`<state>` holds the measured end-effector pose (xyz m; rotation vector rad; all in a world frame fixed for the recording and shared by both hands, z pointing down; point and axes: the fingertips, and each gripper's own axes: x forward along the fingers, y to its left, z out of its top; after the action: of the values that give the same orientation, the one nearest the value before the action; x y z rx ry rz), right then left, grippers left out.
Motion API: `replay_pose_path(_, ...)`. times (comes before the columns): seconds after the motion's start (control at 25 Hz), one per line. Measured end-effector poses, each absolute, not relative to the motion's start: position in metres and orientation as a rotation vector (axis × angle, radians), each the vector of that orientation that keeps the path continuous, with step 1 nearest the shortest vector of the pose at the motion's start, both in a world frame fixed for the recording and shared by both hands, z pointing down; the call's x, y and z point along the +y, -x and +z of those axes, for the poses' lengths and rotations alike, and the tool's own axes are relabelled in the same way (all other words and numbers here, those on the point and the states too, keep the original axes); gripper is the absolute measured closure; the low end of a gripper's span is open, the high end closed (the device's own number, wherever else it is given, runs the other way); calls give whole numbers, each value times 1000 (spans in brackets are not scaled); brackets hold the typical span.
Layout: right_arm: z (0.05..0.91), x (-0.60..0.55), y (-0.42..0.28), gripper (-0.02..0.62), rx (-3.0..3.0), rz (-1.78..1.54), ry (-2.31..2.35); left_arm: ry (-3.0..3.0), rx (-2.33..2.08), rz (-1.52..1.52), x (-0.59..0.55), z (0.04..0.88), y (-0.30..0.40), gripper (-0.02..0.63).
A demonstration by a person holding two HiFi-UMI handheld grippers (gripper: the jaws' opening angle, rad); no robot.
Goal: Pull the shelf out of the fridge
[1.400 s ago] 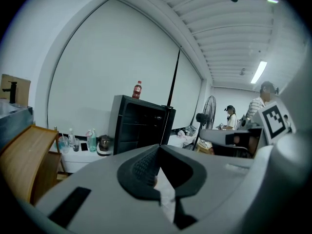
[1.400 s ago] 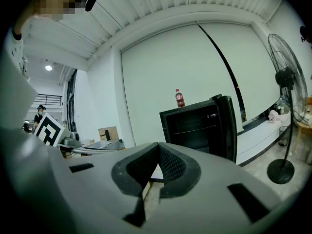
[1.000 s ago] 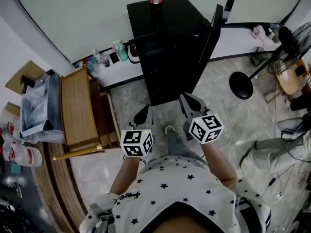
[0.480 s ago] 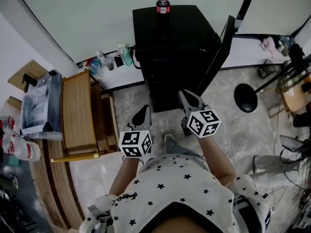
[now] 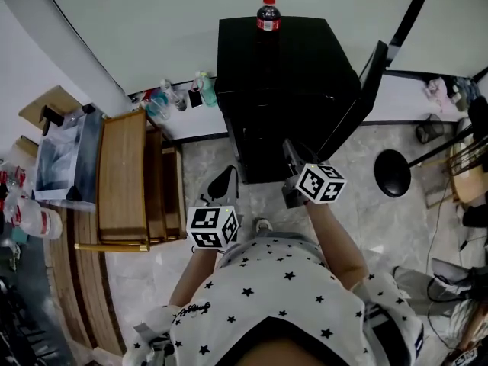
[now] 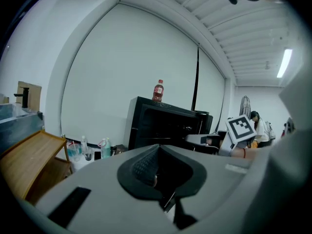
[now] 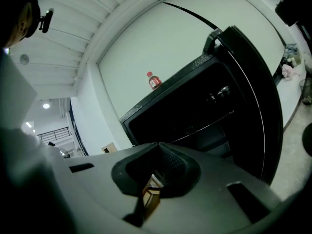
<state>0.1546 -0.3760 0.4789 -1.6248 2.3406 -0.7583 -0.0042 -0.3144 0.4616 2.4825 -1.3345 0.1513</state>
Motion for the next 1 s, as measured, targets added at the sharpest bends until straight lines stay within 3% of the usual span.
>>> replay_pose_path(0.88, 549, -499, -201, 598, 1736, -1210, 1220, -2310, -1535, 135, -343, 481, 12, 594)
replay_pose_path(1.0, 553, -511, -201, 549, 1671, -1225, 1163, -2304, -1547, 144, -345, 482, 14, 594)
